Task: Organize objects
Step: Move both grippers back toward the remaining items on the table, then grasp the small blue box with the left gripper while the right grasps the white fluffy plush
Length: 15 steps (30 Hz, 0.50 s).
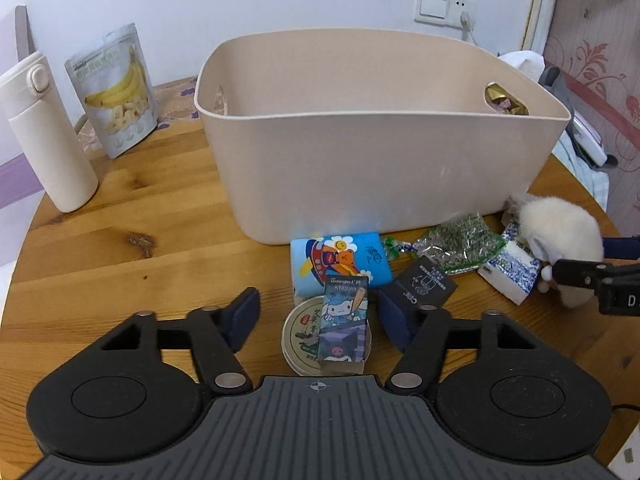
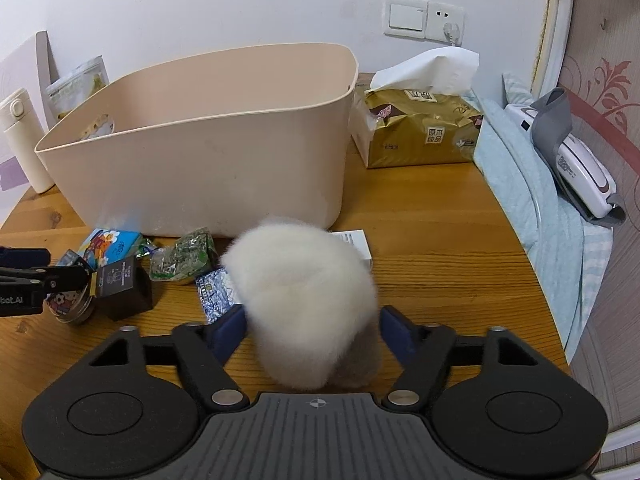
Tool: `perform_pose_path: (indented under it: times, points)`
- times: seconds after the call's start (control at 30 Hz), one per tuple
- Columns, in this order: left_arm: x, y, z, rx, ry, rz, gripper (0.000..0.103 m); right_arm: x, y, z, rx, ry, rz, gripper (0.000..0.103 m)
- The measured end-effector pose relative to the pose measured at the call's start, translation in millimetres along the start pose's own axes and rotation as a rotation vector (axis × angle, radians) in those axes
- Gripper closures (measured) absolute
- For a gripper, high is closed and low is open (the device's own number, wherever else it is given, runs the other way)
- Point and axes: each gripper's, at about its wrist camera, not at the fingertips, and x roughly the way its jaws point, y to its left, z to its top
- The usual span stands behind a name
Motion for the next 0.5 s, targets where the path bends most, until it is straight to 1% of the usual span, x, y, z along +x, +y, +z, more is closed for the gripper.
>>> perform_pose_path:
  times: [0.03, 0.07, 0.13, 0.17, 0.2, 0.23, 0.33, 0.4, 0.5]
  points:
    - [0.4, 0.8, -0.3, -0.007, 0.004, -0.004, 0.049, 0.0, 0.5, -0.3, -0.002, 0.001, 0.001, 0.04]
    - [0.8, 1.9, -0.4, -0.014, 0.008, -0.013, 0.053, -0.4, 1.0, -0.7, -0.004, 0.001, 0.002, 0.044]
    - [1.3, 2.3, -1.0, -0.017, 0.016, -0.024, 0.069, -1.0, 1.8, -1.3, -0.01, 0.001, 0.001, 0.057]
    - [1.8, 2.0, -1.3, -0.012, 0.021, -0.028, 0.072, -1.5, 1.9, -1.5, -0.012, 0.002, 0.002, 0.061]
    - [2.1, 1.2, -1.8, -0.008, 0.022, -0.029, 0.078, -2.1, 2.0, -1.9, -0.012, 0.002, 0.004, 0.067]
    - [2.3, 0.8, -2.4, -0.002, 0.022, -0.03, 0.079, -2.9, 2.0, -2.1, -0.012, 0.002, 0.006, 0.071]
    - [1.5, -0.9, -4.0, 0.008, 0.017, -0.037, 0.08, -5.3, 1.6, -2.7, -0.011, -0.003, 0.006, 0.076]
    - [1.1, -0.1, -5.0, 0.0, 0.012, -0.05, 0.08, -7.7, 1.0, -2.8, -0.005, -0.014, 0.003, 0.079]
    - [-1.8, 1.0, -6.0, -0.003, -0.005, -0.039, 0.08, -14.2, -0.2, -1.7, 0.004, -0.04, -0.003, 0.082]
